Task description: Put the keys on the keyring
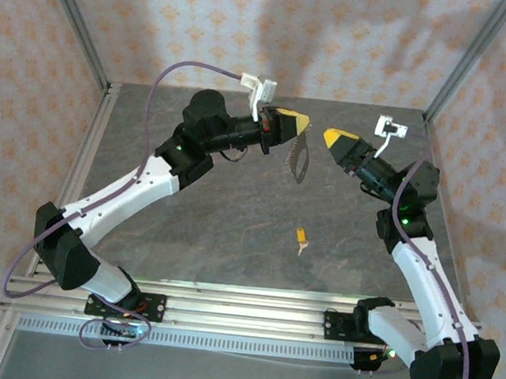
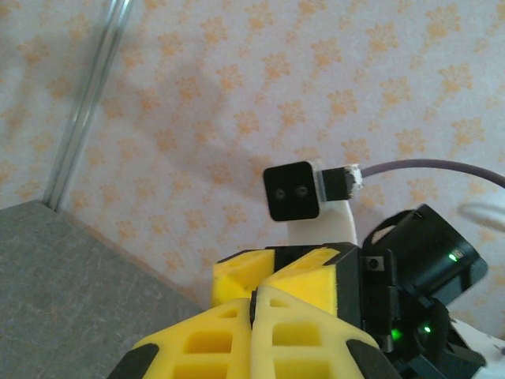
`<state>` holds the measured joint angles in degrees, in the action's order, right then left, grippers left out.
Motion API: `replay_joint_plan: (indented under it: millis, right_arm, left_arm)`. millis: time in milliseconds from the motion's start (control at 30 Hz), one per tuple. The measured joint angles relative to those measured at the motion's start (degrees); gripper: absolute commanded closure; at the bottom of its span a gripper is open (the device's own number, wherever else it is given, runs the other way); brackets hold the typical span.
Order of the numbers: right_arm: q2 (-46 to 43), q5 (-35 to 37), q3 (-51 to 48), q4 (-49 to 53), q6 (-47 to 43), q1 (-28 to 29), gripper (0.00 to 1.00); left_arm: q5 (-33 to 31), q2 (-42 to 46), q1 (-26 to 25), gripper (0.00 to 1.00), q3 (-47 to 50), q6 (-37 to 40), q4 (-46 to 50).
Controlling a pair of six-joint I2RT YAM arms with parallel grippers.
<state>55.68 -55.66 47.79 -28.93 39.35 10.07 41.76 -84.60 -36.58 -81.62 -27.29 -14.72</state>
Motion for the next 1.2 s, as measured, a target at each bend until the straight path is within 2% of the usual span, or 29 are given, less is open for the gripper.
replay_joint_plan:
  millis: [267,667,867,1000,1200]
  right_arm:
    - [2.49,-5.73,2.93,-2.32,1.81,0.2,0.68]
    - [4.26,-6.73,3.98,-3.52,1.95,2.8,0.78]
    - [4.39,-6.69,4.0,-3.56,1.86,2.93,0.74]
    - [3.93,-6.08,4.94,-0.07,-1.01,2.91,0.73]
    - [1.46,-5.84,5.55,4.98,-4.46,1.84,0.64]
  left_arm:
    - [5.62,-0.96,0.0,1.0,-3.69,1.49,3.13]
    - [7.56,-2.05,0.74,1.0,-4.17,1.88,4.92]
    - [7.56,-2.05,0.74,1.0,-4.17,1.88,4.92]
    - [7.56,-2.05,0.74,1.0,-4.17,1.88,4.96]
    - [8.31,-2.08,0.59,1.0,-4.2,1.88,4.96]
